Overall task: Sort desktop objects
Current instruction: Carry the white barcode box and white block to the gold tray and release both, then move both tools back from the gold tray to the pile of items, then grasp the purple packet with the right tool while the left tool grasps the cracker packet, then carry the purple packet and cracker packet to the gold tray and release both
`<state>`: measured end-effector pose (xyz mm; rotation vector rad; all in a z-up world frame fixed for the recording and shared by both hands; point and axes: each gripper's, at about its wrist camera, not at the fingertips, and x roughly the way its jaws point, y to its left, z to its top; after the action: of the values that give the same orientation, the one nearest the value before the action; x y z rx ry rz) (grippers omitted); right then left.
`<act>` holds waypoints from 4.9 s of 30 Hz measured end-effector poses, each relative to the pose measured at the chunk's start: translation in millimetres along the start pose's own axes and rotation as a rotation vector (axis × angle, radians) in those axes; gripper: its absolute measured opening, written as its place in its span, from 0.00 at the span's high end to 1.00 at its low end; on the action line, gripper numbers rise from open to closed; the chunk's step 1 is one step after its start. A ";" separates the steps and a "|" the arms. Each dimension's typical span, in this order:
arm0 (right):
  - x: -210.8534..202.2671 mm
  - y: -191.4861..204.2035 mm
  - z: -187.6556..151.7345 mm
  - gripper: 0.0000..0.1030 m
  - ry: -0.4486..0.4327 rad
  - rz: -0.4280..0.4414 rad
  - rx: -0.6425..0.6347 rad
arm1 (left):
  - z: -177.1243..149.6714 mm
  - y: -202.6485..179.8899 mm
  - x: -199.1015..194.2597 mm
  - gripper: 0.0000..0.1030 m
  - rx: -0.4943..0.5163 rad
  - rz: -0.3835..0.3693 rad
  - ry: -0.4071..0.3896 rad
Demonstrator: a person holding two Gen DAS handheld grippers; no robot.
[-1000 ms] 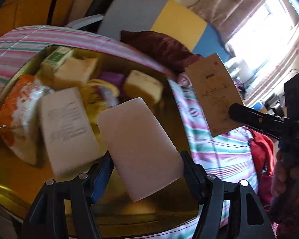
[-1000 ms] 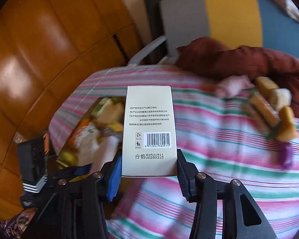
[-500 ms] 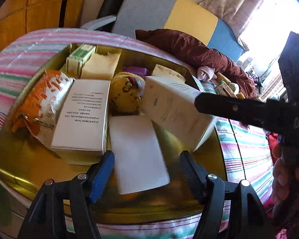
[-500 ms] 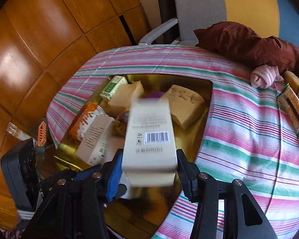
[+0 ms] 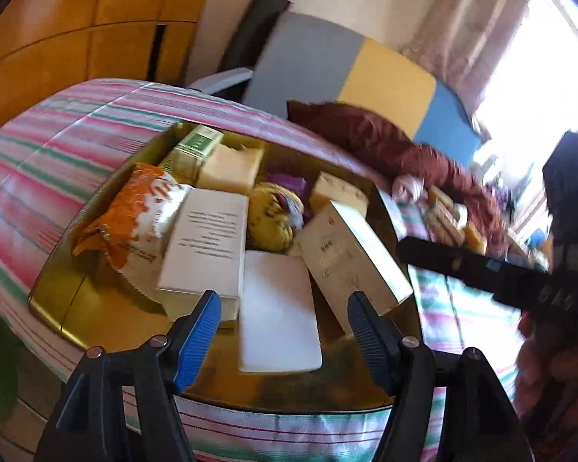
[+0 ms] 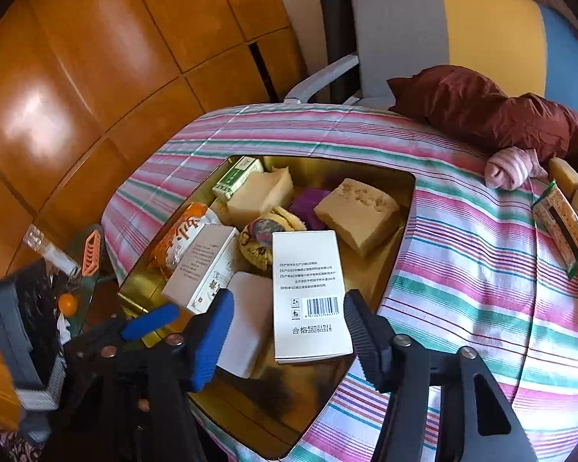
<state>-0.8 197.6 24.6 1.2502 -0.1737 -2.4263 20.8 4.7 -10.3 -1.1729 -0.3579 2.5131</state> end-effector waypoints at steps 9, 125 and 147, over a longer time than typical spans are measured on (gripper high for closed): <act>28.7 17.2 -5.7 0.52 0.110 0.071 -0.007 | 9.9 28.9 -26.6 0.33 -0.156 0.037 -0.122; -76.1 -354.9 -59.3 0.56 0.155 -0.357 0.405 | -21.2 -264.3 191.3 0.54 0.420 -0.189 0.217; -65.1 -324.9 -57.0 0.56 0.165 -0.320 0.301 | -52.8 -206.3 128.9 0.55 0.261 -0.311 0.279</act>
<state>-17.2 524.1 -54.0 1.7196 -0.3221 -2.6169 25.7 249.2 -56.7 -1.2332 -0.1229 2.0269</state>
